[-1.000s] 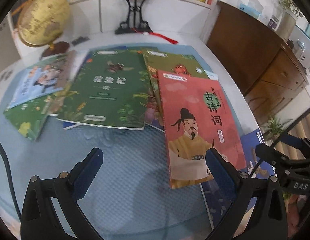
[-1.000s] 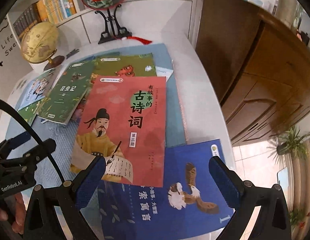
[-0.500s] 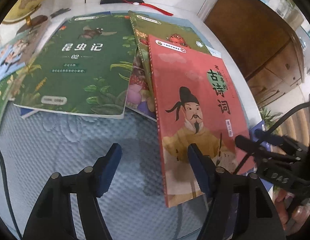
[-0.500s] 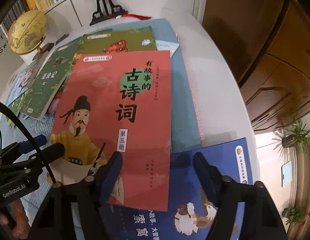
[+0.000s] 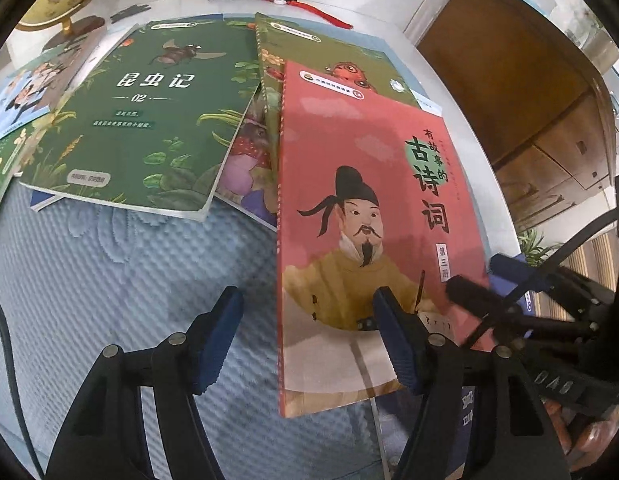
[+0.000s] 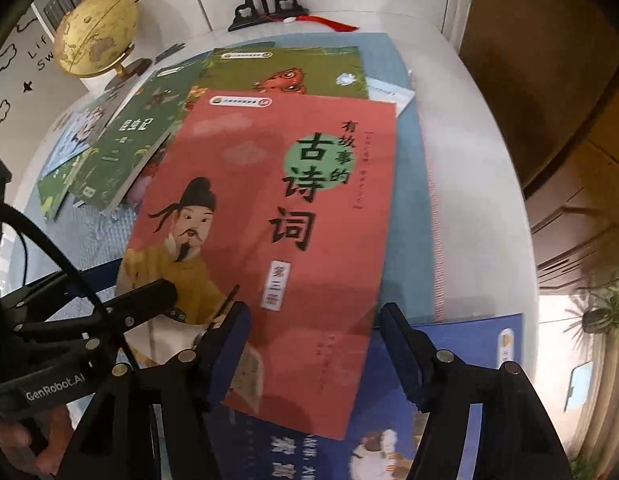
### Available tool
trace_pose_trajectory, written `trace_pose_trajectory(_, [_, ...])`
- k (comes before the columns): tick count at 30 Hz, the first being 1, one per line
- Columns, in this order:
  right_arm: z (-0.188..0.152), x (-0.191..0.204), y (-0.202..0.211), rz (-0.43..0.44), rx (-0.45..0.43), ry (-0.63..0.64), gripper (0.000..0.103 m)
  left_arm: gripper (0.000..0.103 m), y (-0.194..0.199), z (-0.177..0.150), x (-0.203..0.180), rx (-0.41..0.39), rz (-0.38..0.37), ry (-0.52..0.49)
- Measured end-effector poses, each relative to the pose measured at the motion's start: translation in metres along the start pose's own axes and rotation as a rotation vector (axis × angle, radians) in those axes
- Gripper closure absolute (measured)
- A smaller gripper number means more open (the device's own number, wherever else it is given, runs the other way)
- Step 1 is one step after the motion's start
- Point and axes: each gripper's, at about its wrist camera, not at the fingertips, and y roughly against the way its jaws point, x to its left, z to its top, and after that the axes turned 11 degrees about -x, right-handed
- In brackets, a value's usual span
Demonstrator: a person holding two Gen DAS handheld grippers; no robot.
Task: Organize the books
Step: 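Close the left gripper on the edge of the red book, then lift the red book off the pile with the left gripper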
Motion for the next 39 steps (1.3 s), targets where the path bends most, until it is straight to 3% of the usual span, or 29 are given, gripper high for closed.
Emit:
trace_pose_trajectory(6, [0.009, -0.027, -0.008, -0.002, 0.019, -0.060, 0.033, 0.038, 0.009, -0.004, 0.013, -0.012, -0.026, 0.080])
trace_pose_trajectory(10, [0.008, -0.022, -0.014, 0.023, 0.033, -0.054, 0.033, 0.039, 0.012, -0.005, 0.033, -0.028, -0.091, 0.212])
trace_pose_trajectory(19, [0.008, -0.005, -0.015, 0.078, 0.041, 0.008, 0.034, 0.039, 0.003, 0.002, 0.020, -0.028, -0.102, 0.173])
trace_pose_trajectory(22, [0.008, 0.000, -0.015, 0.101, 0.045, 0.028, 0.034, 0.053, 0.002, 0.004, 0.016, -0.014, -0.156, 0.191])
trace_pose_trajectory(24, [0.008, 0.001, -0.016, 0.098, 0.047, 0.034, 0.034, 0.055, 0.008, 0.001, 0.014, -0.018, -0.159, 0.182])
trace_pose_trajectory(27, [0.008, -0.005, -0.016, 0.112, 0.043, 0.022, 0.034, 0.068, 0.020, 0.002, 0.010, -0.042, -0.180, 0.187])
trace_pose_trajectory(31, [0.009, -0.012, -0.016, 0.139, 0.046, 0.006, 0.034, 0.070, 0.036, 0.006, 0.008, -0.069, -0.281, 0.233])
trace_pose_trajectory(33, [0.009, -0.015, -0.016, 0.148, 0.047, -0.007, 0.034, 0.070, 0.032, 0.007, 0.004, -0.066, -0.254, 0.214])
trace_pose_trajectory(37, [0.008, -0.015, -0.016, 0.138, 0.041, -0.009, 0.034, 0.087, 0.007, 0.003, 0.002, -0.019, -0.194, 0.200])
trace_pose_trajectory(39, [0.008, -0.015, -0.016, 0.132, 0.039, -0.004, 0.033, 0.087, 0.004, 0.002, -0.002, -0.017, -0.186, 0.192])
